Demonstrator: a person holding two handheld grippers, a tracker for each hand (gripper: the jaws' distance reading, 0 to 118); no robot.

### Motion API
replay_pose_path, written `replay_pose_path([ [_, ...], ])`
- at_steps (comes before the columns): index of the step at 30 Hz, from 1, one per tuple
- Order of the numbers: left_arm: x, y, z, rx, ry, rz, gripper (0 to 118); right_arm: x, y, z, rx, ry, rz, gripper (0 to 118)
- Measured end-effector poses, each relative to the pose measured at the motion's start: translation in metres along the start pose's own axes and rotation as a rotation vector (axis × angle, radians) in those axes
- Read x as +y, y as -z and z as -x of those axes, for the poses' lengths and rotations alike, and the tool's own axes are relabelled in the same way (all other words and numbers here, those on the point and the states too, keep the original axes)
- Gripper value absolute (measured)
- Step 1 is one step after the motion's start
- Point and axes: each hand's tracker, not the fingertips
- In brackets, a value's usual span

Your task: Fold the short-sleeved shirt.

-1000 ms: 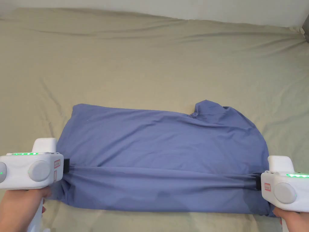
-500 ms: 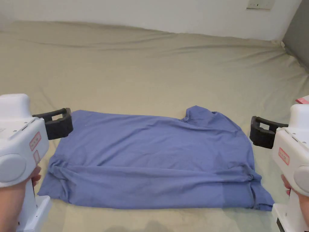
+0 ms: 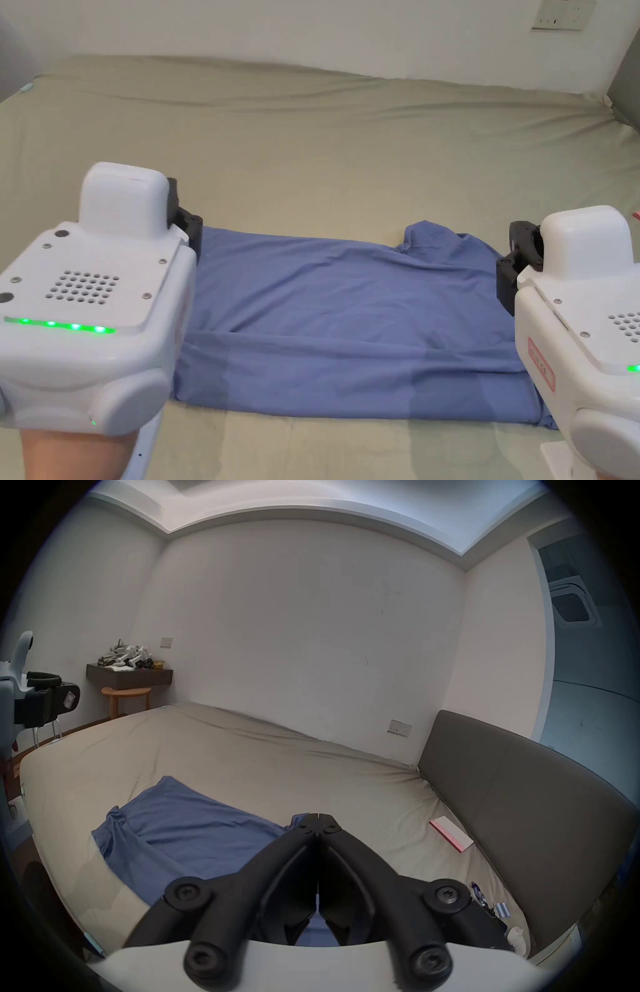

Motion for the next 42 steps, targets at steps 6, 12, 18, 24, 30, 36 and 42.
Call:
replay_pose_path([
  [6, -0.014, 0.013, 0.001, -0.006, 0.005, 0.09, 0, -0.011, -0.003, -0.008, -0.014, 0.024, 0.008, 2],
  [12, -0.081, 0.056, 0.023, -0.013, -0.072, 0.354, 8, -0.019, -0.005, -0.019, -0.041, 0.009, 0.026, 2],
  [18, -0.164, 0.103, 0.042, -0.045, -0.151, 0.66, 117, -0.041, 0.003, -0.035, -0.058, 0.02, 0.089, 2],
  [24, -0.22, 0.147, 0.061, 0.083, -0.18, 0.826, 117, -0.057, 0.006, -0.046, -0.091, 0.004, 0.162, 2],
  [30, -0.229, 0.15, 0.063, 0.051, -0.228, 0.848, 83, -0.067, 0.012, -0.054, -0.109, -0.013, 0.218, 2],
  [36, -0.209, 0.14, 0.035, 0.006, -0.056, 0.81, 8, -0.084, 0.038, -0.059, -0.122, 0.0, 0.326, 14],
  [42, -0.187, 0.116, 0.044, 0.014, -0.14, 0.702, 8, -0.142, 0.092, -0.085, -0.084, 0.125, 0.608, 112],
])
